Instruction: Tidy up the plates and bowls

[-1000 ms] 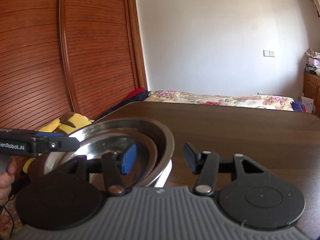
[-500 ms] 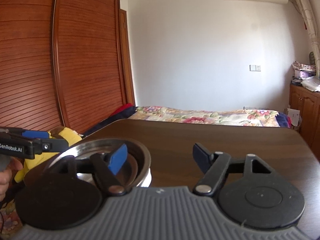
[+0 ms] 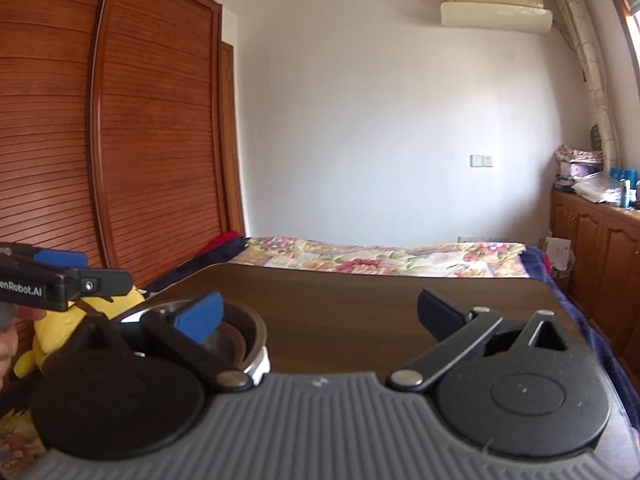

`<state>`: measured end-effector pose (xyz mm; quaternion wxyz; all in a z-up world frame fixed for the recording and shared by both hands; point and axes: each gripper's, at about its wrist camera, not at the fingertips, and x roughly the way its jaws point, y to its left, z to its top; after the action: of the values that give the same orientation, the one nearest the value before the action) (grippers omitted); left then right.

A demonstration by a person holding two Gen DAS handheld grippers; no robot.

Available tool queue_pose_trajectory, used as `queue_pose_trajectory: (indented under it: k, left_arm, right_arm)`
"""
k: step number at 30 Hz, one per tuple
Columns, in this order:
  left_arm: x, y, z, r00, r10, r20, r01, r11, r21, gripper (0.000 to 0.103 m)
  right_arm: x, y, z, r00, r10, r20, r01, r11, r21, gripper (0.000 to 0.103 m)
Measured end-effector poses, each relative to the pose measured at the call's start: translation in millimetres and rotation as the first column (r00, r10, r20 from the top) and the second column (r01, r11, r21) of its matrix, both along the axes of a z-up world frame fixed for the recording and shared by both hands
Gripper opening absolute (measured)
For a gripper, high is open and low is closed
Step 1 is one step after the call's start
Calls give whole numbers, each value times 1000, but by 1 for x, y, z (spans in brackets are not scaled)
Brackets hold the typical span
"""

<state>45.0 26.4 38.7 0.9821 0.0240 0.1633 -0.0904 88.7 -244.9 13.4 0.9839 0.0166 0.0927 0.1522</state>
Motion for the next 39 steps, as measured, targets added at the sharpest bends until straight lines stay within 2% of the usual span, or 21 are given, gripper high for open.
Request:
queue_pose_trajectory:
  k: [5,12,20,29,39]
  left_arm:
    - [-10,-14,6,1000,6,25,-6,1000,24,103]
    - [-10,-39,14,1000,-1,17,0,999,42,103]
    - [-19,-61,19,999,-21,43,19,999,41,103]
    - [-33,-59,9,998,-1,55,-1,999,39,103]
    - [-39,-40,-9,999,42,35,-43,998,39,103]
  right_arm:
    - [-7,-8,5,999,-47,12,48,999,-10,103]
    - [-15,-22,16,995,-97,38,97,995,-10,103]
    - [-21,-35,21,986,-155,59,156,988,-8,103]
    - [-25,-38,7,973,-219,70,220,975,-16,103]
    - [-30,-32,-13,973,-229,34,230,973,-16,103]
